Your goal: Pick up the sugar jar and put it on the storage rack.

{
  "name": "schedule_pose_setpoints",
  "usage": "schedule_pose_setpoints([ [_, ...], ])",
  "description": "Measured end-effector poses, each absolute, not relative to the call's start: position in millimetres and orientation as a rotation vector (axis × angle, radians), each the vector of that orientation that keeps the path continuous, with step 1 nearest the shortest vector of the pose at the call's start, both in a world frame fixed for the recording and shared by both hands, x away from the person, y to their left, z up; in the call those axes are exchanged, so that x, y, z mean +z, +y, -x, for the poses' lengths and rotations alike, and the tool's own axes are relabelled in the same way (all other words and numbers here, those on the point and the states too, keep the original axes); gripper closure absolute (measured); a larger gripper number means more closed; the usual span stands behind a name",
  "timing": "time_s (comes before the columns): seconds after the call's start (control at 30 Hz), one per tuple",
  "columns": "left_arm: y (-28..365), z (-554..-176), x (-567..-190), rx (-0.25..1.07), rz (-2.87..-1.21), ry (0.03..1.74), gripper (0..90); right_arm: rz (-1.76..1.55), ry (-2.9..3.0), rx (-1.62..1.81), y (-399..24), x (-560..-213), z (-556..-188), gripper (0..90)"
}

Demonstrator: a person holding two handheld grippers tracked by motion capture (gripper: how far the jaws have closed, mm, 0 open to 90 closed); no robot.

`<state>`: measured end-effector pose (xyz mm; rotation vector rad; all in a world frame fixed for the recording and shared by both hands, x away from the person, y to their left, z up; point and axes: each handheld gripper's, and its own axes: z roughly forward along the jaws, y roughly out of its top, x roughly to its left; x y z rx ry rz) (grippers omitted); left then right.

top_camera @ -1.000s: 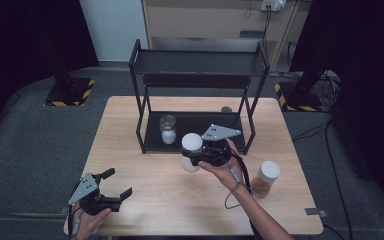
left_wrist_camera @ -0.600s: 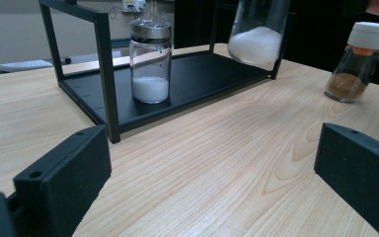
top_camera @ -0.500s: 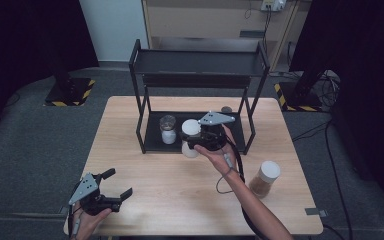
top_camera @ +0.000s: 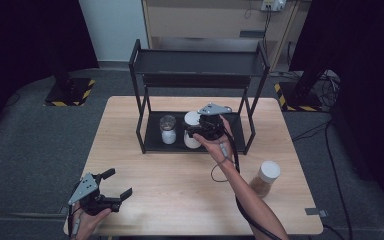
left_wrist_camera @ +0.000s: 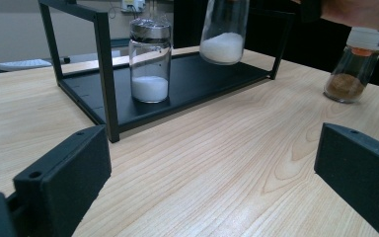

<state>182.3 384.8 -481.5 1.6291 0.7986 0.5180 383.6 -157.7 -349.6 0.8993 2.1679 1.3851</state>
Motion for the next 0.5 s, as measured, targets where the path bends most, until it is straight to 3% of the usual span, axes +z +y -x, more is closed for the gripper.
schedule_pose_setpoints([
  [0.5,385,-183,-482,0.513,-1.627,0.801,0.0,-0.966,2.146,1.356,-148,-370,-405,33.7],
])
